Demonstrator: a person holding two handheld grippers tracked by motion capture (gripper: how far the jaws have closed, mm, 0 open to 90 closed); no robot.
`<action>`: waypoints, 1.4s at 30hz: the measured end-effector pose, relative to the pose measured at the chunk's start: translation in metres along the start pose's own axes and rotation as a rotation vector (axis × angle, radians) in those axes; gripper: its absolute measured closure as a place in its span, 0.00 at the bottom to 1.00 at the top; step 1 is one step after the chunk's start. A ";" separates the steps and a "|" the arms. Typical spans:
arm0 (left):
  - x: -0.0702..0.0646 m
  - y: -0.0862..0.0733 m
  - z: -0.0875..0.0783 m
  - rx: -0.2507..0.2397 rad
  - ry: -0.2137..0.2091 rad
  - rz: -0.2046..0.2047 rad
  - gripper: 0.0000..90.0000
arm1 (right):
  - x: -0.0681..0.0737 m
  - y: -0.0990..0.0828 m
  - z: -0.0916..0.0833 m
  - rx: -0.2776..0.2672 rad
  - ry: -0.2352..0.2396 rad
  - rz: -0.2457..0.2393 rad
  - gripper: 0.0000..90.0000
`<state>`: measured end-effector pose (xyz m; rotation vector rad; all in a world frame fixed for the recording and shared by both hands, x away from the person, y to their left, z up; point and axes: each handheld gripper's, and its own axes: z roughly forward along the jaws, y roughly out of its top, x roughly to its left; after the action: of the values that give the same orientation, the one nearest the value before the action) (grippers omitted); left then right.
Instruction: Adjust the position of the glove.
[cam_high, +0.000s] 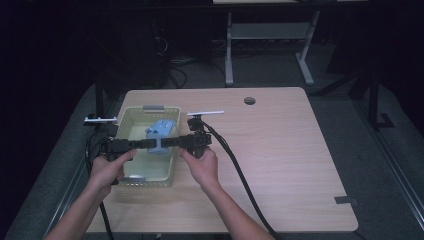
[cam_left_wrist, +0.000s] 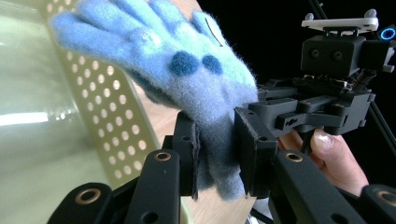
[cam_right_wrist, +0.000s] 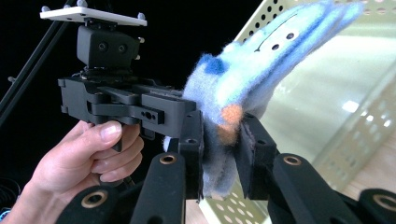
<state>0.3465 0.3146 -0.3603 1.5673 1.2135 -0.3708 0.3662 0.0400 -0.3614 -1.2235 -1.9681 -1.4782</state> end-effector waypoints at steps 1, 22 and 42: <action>0.001 0.000 -0.002 -0.006 0.002 -0.002 0.78 | 0.001 0.002 0.004 0.004 0.001 -0.004 0.81; 0.024 0.001 -0.027 -0.010 0.034 -0.037 0.78 | 0.004 0.007 0.039 0.039 0.022 0.007 0.81; 0.052 -0.005 -0.034 0.033 0.062 -0.072 0.78 | -0.009 0.003 0.070 0.102 0.018 0.032 0.81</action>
<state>0.3535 0.3693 -0.3885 1.5764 1.3199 -0.3925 0.3870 0.1007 -0.3920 -1.1888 -1.9769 -1.3518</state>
